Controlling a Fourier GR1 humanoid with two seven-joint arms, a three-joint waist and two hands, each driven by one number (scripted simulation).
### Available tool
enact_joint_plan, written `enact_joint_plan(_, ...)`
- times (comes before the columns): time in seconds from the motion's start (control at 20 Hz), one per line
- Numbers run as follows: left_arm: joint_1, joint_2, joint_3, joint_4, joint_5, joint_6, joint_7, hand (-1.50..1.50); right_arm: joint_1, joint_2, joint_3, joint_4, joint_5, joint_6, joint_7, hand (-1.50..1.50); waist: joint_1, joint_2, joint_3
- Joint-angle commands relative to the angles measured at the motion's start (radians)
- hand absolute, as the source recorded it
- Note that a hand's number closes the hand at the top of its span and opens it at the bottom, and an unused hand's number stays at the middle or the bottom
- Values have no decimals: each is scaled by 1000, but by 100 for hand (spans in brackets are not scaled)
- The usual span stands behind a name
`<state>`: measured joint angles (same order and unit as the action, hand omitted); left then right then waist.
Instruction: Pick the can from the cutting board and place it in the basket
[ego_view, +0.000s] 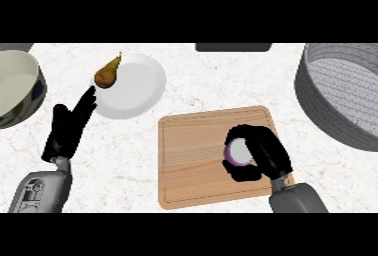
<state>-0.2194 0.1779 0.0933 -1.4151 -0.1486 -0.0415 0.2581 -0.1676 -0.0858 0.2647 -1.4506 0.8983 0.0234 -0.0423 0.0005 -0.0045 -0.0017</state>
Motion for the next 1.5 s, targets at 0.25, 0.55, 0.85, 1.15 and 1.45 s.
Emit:
enact_joint_plan(0.25,38,-16,-9,-13,-4,7,-20,0,75,-316,193,-37,259,142,-106,150,-7,-2,0)
enact_joint_plan(0.55,44,12,7,-34,5,-19,-9,0,176,-369,104,-256,172,140,-191,150,-5,3,2)
enact_joint_plan(0.85,86,23,28,0,14,-23,-70,0,220,-349,-76,-540,-199,408,-137,150,-17,-2,0)
enact_joint_plan(1.15,34,6,16,-3,-11,13,-33,0,186,-254,-312,-747,-568,546,47,150,-30,-4,0)
enact_joint_plan(1.45,23,-9,12,46,-17,19,-59,0,10,-316,-545,-862,-917,631,384,150,-17,1,-2)
